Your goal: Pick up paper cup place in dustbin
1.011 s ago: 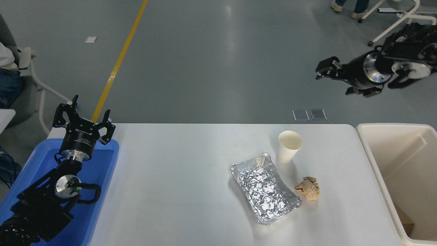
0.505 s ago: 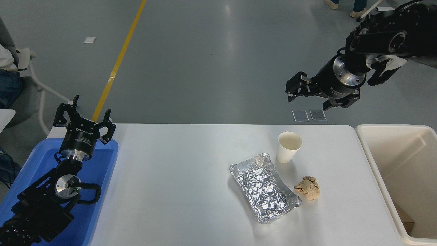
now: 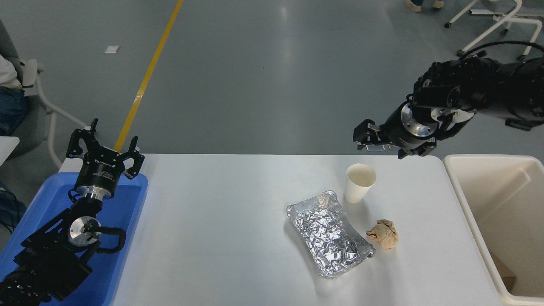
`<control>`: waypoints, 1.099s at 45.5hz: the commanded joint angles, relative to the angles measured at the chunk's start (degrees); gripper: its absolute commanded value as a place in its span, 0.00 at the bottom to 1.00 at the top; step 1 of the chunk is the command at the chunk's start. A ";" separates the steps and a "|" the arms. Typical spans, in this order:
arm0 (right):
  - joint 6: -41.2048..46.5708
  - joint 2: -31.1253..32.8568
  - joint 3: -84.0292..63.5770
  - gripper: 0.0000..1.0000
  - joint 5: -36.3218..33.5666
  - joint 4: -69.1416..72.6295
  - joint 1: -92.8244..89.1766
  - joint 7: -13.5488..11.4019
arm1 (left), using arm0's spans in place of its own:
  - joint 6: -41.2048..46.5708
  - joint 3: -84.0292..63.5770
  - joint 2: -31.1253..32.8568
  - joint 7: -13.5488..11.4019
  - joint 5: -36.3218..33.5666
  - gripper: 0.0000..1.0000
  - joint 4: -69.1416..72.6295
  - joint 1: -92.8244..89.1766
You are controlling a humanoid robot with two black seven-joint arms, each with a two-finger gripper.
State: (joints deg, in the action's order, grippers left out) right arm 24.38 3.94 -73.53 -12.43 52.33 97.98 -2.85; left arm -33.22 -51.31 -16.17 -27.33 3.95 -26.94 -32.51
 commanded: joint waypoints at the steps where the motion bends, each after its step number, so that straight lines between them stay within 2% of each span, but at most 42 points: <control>1: -3.11 -1.66 -0.12 1.00 0.03 -9.08 -10.17 0.04 | 0.00 0.07 0.00 0.00 0.00 0.99 -0.04 -0.01; 24: -11.81 -2.10 0.84 1.00 0.03 -18.40 -23.36 0.04 | 0.00 -0.02 0.00 0.00 0.00 0.99 -0.04 -0.01; 36: -13.57 -2.80 4.44 0.97 -0.32 -21.92 -27.93 0.12 | 0.00 -0.02 0.00 0.00 0.00 0.99 -0.04 -0.01; 39: -14.10 -2.80 5.15 0.84 -0.32 -22.01 -28.19 0.12 | 0.00 -0.02 0.00 0.00 0.00 0.99 0.05 -0.01; 41: -14.27 -2.80 5.50 0.70 -0.32 -22.01 -28.46 0.21 | 0.00 -0.02 0.00 0.00 0.00 0.99 -0.04 -0.01; 45: -14.27 -2.89 5.85 0.30 -0.14 -21.57 -28.20 0.30 | 0.00 -0.02 0.00 0.00 0.00 0.99 -0.04 0.00; 46: -14.27 -2.89 5.85 0.17 -0.05 -21.39 -27.93 0.39 | 0.00 -0.02 0.00 0.00 0.00 0.99 -0.04 -0.01; 50: -14.27 -3.15 5.85 0.00 -0.05 -21.22 -27.67 0.48 | 0.00 -0.02 0.00 0.00 0.00 0.99 -0.04 -0.01</control>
State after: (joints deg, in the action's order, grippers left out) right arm 10.91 1.24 -68.84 -12.64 31.32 70.94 -2.63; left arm -33.22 -51.33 -16.17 -27.33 3.95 -26.95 -32.52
